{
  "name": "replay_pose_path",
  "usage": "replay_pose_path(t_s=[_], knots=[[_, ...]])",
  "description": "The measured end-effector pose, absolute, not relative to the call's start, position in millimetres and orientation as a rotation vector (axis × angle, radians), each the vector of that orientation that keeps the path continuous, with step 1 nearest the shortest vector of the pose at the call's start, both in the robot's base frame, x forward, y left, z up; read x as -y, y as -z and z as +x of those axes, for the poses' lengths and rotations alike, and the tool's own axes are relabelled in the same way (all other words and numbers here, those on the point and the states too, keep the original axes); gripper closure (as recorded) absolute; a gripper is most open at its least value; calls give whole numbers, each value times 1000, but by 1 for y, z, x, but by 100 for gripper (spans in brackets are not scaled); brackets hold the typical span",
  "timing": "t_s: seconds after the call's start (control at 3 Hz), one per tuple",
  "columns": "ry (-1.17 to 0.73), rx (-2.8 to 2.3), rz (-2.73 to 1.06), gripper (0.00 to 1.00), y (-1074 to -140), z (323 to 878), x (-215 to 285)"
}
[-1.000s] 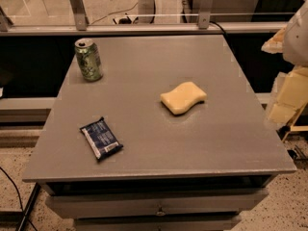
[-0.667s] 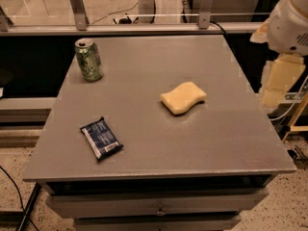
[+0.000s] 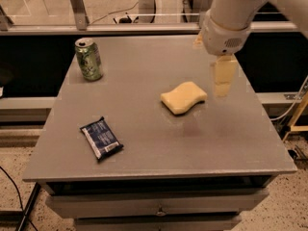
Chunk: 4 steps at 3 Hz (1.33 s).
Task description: Move sponge near rxbar blueberry
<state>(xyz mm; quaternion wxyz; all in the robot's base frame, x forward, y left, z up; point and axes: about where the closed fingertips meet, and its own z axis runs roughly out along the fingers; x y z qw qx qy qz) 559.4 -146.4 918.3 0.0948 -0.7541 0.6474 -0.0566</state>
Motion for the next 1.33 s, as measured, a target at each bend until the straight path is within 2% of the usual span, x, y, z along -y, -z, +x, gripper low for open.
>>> replay_pose_path(t_s=[0.67, 1.33], knots=[[72, -1690, -2535, 2, -844, 587, 83], [23, -1706, -2515, 47, -823, 599, 95]])
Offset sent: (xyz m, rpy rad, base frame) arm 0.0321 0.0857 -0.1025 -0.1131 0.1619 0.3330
